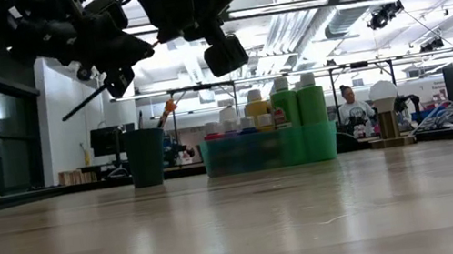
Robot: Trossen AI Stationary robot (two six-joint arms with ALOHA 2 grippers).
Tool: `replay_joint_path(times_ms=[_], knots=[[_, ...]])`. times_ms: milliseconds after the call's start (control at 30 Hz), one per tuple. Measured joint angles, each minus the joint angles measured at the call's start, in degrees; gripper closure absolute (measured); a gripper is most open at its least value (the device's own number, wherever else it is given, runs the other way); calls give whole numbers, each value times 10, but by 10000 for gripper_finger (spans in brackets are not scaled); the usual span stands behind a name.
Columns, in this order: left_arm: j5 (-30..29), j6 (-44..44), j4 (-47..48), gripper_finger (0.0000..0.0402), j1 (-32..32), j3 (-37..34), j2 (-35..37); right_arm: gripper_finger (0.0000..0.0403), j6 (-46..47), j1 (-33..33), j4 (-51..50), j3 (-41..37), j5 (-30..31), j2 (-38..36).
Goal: Pick & Place Paint Supplies
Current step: Put the gold black paint brush into the blue cup
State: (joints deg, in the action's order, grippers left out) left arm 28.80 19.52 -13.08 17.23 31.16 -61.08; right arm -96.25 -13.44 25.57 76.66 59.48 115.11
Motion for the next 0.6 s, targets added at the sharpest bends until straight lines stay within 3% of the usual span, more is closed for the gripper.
replay_joint_path(times_ms=[367,467,600], knots=[[-1,-23,0,396,0,0,0,385,96,0,8,0,-6,0],[-7,-30,-2,396,-1,0,0,345,137,1,9,0,-2,0],[-30,-49,-2,396,0,0,0,265,220,1,9,0,61,0]])
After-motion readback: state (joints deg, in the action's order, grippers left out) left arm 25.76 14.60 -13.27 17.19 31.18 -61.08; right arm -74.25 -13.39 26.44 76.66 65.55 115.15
